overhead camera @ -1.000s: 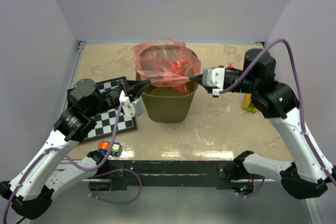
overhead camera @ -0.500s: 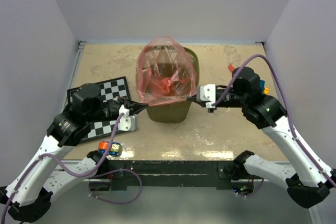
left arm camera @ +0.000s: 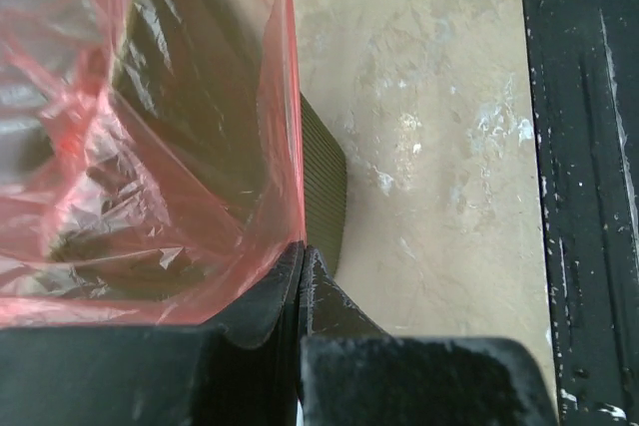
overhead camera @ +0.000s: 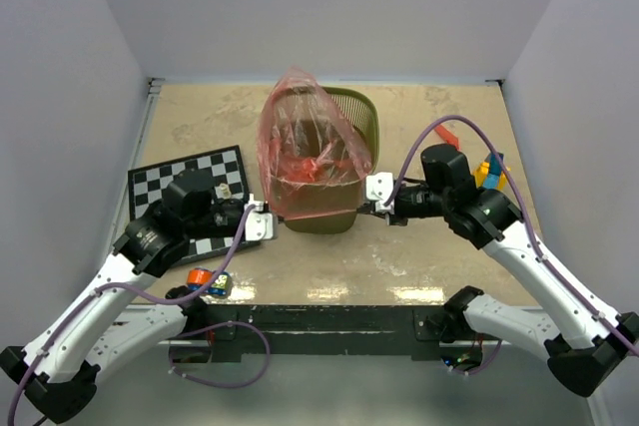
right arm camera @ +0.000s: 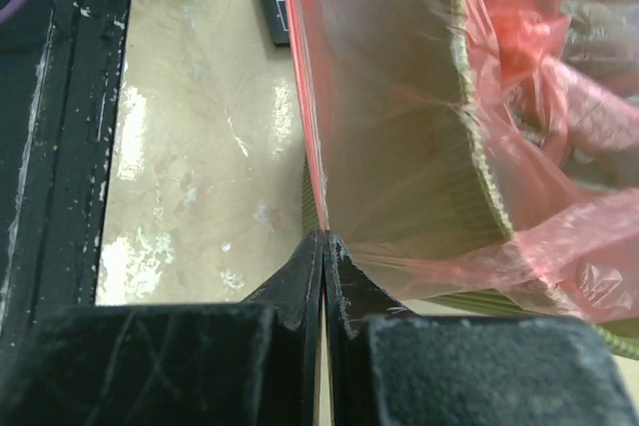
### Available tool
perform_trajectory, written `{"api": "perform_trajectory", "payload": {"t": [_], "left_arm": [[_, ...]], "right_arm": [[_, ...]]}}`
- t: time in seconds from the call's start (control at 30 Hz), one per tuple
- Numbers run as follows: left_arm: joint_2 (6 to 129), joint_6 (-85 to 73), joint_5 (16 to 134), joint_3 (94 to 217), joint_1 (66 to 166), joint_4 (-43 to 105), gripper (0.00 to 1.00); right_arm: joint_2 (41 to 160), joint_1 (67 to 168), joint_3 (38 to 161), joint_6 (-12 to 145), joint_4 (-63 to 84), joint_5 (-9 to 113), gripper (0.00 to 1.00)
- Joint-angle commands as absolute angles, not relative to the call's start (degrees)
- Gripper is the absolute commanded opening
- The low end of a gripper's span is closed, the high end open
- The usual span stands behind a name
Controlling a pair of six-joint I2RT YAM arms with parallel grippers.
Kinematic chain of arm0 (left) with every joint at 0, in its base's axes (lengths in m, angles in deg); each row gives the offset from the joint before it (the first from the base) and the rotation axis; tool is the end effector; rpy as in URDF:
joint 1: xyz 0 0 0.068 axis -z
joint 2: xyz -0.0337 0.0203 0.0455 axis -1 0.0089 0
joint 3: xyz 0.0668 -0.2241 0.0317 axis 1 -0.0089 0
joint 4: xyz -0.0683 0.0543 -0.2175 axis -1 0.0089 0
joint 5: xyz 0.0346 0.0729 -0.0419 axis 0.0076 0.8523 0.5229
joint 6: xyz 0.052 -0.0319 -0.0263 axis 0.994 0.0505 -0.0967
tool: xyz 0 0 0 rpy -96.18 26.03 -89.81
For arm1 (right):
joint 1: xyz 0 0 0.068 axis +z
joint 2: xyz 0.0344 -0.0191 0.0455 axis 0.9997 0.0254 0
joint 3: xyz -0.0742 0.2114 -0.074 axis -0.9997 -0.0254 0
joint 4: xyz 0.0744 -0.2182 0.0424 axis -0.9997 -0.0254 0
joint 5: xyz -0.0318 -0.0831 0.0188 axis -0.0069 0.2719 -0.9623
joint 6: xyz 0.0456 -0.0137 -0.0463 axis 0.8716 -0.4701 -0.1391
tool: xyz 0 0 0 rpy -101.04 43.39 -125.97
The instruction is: Put the trash bags into the trash bin
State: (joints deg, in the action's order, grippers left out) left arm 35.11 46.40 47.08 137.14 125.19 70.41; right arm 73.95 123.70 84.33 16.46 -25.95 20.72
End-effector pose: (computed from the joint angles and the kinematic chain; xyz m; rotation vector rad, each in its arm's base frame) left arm 0.1122 -0.1192 0.3132 1.5172 1.2863 -0.5864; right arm 0.1422 0.1403 0.3193 -1.5739 1.3058 0.6198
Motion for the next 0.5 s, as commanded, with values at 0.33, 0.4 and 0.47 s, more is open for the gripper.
{"api": "perform_trajectory", "payload": {"t": [0.33,0.4,0.47], "left_arm": [[32.36,27.09,66.85,152.56,124.91,86.27,0.53],[33.59,21.91,70.9,157.23,124.56,85.41,0.57],[35.61,18.12,73.71,159.18,122.81,80.86,0.58]], "right_arm": [[70.98,123.17,103.53,33.52,-36.12,34.7,0.49],[72.12,123.17,107.49,36.42,-35.78,36.56,0.59],[73.7,123.08,108.83,39.85,-32.37,36.74,0.68]]}}
